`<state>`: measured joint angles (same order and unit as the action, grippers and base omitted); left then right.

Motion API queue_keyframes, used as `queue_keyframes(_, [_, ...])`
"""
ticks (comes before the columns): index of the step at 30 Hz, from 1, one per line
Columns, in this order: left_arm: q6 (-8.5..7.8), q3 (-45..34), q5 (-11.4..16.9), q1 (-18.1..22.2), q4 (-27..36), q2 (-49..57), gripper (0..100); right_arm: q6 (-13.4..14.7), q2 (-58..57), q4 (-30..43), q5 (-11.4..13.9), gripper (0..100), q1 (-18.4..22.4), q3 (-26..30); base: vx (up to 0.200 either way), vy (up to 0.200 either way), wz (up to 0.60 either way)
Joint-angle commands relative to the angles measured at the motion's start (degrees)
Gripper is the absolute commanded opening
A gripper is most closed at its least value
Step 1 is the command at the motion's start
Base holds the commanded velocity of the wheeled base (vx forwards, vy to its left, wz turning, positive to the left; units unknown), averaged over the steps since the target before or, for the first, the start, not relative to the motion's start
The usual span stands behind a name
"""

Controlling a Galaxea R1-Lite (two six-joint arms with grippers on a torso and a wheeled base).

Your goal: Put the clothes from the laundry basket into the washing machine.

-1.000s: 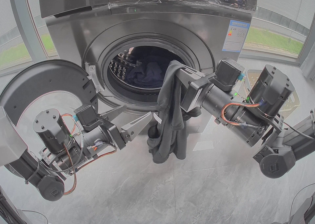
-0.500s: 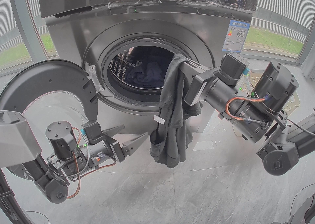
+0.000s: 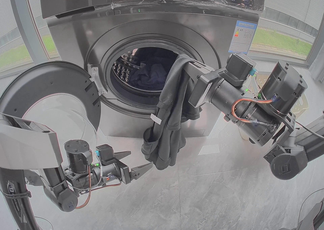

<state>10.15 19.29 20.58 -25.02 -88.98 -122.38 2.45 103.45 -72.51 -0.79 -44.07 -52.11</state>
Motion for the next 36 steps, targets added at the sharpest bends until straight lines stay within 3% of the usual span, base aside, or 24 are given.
queue_keyframes(1, [-0.14,1.81,0.78,0.76,-0.58,-4.01,100,0.01,0.17,0.09,0.00,0,-0.32,-0.27,0.000,0.000,0.00])
queue_keyframes(7, [-1.28,5.68,0.78,0.41,-0.58,-8.75,100,0.01,0.26,0.09,0.00,0,-0.67,-0.27,0.000,0.000,0.00])
queue_keyframes(16, [-1.28,13.23,0.78,-0.12,-0.58,-15.08,100,0.01,0.44,0.09,0.00,0,-0.76,-0.27,0.000,0.000,0.00])
queue_keyframes(36, [-1.81,22.29,0.16,0.32,-0.49,-20.88,100,0.10,1.32,-0.09,-0.09,0,-1.90,-0.36,0.000,0.000,0.00])
